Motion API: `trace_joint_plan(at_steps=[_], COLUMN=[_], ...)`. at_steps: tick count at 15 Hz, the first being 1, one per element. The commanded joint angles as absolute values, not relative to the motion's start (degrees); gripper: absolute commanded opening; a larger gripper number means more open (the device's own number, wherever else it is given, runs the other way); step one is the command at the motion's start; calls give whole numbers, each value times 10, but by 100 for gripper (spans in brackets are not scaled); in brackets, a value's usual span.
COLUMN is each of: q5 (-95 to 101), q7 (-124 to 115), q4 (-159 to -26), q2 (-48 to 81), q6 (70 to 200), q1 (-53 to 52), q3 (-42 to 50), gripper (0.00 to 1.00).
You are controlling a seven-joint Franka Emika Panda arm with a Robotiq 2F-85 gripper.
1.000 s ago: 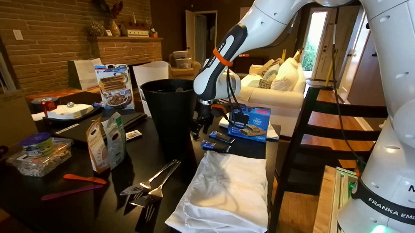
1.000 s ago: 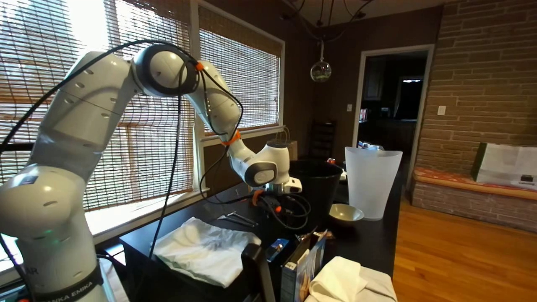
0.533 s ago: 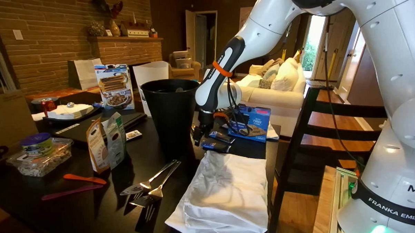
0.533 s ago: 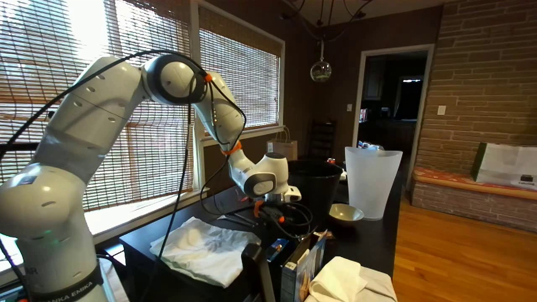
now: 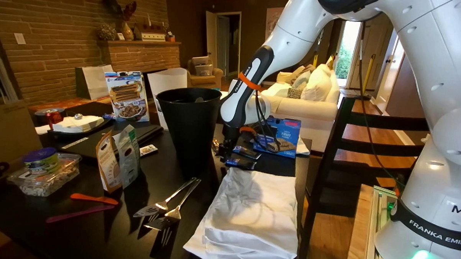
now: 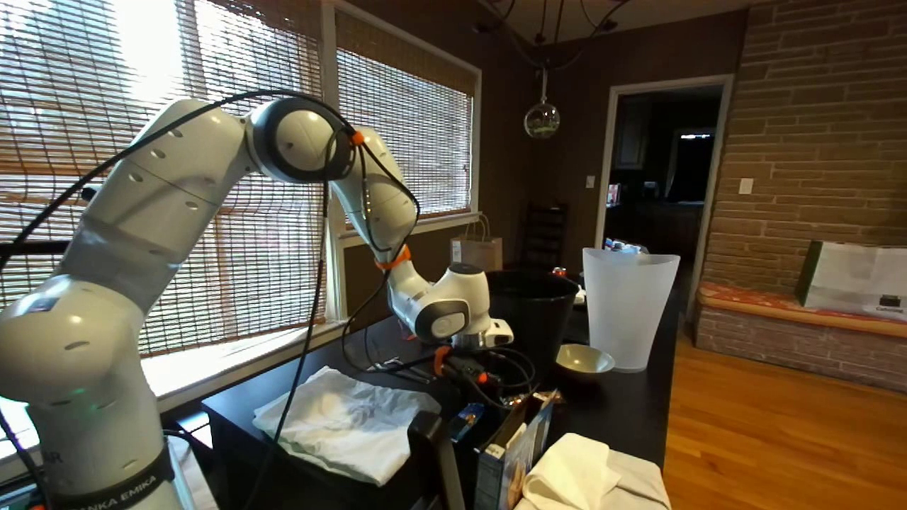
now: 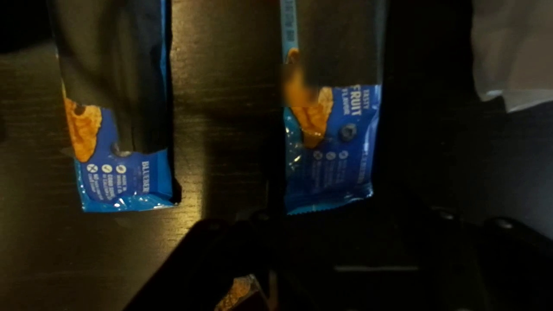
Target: Put the left packet in the blue box
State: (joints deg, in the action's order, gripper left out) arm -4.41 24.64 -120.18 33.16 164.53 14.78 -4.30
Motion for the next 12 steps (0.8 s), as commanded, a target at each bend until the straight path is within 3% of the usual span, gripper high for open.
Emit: trace_joint_plan(at_steps=[1,2,6,8,12], q5=[-27,-25,-15,-11,-15], q7=[251,248,244,242,234], q4=[-1197,-1197,-1197,-1198,-1205], q2=[341,342,346,347,332], q6=[1668,1668,1668,1668,1664], q1=[165,164,162,161,161], q3=[-55,-53,-49,-48,-53], gripper=[55,31,5,0,0])
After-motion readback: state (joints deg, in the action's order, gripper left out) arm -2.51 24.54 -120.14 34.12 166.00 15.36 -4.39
